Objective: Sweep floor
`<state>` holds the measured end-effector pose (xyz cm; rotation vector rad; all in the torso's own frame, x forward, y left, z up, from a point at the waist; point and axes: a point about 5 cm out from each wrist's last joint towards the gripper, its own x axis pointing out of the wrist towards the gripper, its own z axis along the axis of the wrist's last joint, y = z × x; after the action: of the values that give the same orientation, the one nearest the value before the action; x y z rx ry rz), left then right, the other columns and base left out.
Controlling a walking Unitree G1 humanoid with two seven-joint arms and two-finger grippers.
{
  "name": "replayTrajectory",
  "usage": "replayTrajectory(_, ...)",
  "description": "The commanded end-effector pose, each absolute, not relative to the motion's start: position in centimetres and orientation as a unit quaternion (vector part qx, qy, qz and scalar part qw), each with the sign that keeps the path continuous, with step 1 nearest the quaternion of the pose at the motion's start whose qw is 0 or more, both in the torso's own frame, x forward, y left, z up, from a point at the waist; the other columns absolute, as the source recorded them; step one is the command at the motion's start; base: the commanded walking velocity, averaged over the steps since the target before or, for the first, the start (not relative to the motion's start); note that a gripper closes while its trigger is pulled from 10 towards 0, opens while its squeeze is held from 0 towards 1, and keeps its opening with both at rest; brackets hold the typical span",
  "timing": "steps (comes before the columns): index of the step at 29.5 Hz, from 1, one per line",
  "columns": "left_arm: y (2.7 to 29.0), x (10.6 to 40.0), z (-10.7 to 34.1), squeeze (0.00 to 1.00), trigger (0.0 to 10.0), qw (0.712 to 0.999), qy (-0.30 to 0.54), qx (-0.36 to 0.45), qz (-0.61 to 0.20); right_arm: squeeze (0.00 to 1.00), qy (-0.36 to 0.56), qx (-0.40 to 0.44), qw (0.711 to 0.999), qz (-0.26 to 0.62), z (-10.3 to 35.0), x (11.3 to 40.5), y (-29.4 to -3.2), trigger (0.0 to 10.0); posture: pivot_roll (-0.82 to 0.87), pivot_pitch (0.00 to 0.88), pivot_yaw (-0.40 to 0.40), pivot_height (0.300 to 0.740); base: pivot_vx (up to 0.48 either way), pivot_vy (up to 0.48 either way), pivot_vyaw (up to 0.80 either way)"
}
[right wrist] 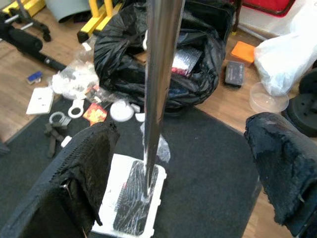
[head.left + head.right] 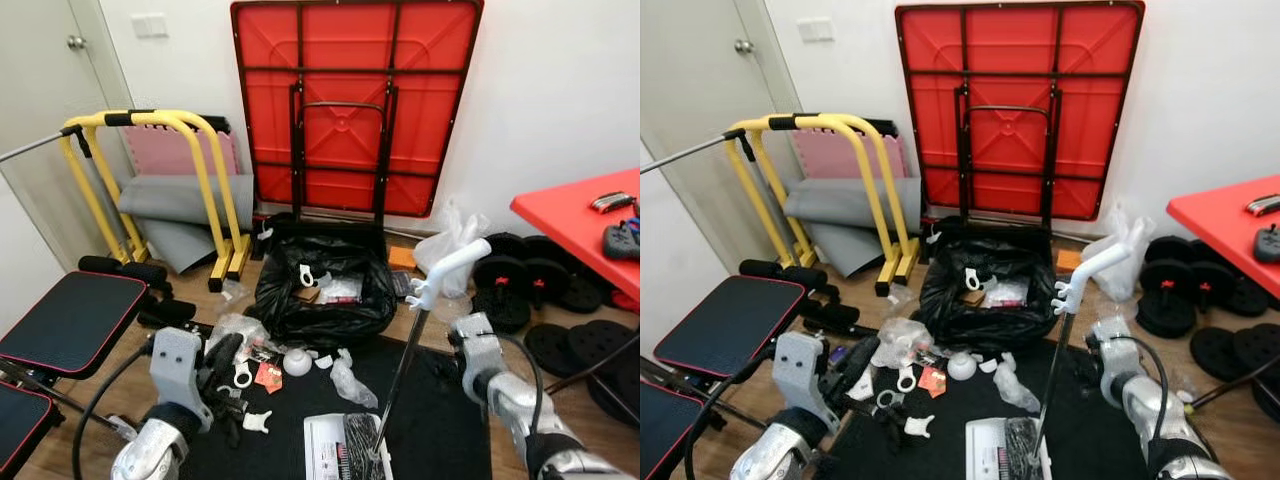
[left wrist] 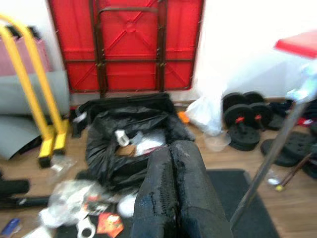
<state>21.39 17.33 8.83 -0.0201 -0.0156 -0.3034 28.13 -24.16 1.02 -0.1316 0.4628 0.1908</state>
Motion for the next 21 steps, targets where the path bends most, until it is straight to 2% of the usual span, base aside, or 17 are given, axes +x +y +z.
replayTrajectory(1, 16.9, 21.3, 9.5, 0.00, 10.0, 0.988, -0.013, -0.019, -0.155, 0.00, 0.204, -0.059, 0.973, 0.092, 1.9, 28.9, -24.0, 10.0, -0.14, 0.000, -0.024, 0.725, 0.000, 0.000, 0.00)
replayTrajectory(12, 15.6, 21.0, 11.1, 0.00, 10.0, 0.985, -0.026, -0.028, -0.169, 0.00, 0.159, -0.041, 0.981, 0.106, 3.9, 30.2, -23.6, 10.0, -0.15, 0.000, -0.023, 0.685, 0.000, 0.000, 0.00)
replayTrajectory(21, 15.7, 21.3, 12.0, 0.00, 10.0, 0.985, -0.027, -0.021, -0.167, 0.00, 0.151, -0.034, 0.983, 0.100, 4.3, 30.6, -23.5, 10.0, -0.14, 0.000, -0.016, 0.645, 0.000, 0.000, 0.00)
